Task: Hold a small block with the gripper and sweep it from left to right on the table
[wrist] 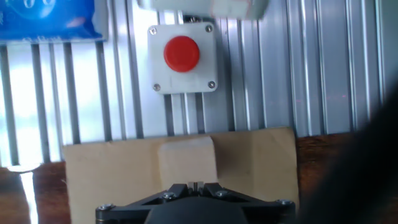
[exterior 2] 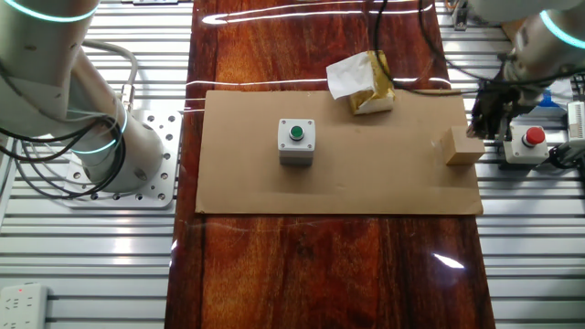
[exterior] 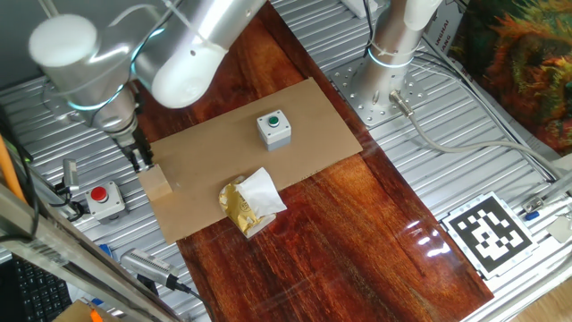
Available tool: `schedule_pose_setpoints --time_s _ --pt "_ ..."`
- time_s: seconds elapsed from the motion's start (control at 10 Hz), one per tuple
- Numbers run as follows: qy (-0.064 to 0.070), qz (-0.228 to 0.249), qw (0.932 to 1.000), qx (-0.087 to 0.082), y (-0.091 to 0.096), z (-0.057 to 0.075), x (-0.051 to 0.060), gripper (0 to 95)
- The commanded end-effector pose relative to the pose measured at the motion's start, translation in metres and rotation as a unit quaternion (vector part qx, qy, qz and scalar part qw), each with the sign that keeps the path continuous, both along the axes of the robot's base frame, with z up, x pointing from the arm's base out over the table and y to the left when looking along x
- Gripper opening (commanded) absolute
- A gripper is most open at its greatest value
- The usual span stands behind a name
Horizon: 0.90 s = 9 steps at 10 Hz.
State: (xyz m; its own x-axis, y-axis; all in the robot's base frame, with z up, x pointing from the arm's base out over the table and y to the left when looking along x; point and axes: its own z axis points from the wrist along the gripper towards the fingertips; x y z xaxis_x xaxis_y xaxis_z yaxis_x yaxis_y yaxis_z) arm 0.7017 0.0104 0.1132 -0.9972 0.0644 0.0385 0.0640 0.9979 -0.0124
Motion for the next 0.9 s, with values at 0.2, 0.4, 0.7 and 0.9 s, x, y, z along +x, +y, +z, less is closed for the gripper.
schedule_pose_setpoints --time_s 0.2,0.4,0.7,0.9 --pt "-0.003 0.001 1.0 0.007 -0.003 -0.001 -0.001 19.0" --pt "-0.004 0.001 0.9999 0.012 -0.004 -0.004 -0.001 38.0" --pt "-0.006 0.003 0.9999 0.016 -0.008 -0.016 0.0 57.0" --pt "-0.007 0.005 0.9998 0.017 -0.006 -0.018 0.002 57.0"
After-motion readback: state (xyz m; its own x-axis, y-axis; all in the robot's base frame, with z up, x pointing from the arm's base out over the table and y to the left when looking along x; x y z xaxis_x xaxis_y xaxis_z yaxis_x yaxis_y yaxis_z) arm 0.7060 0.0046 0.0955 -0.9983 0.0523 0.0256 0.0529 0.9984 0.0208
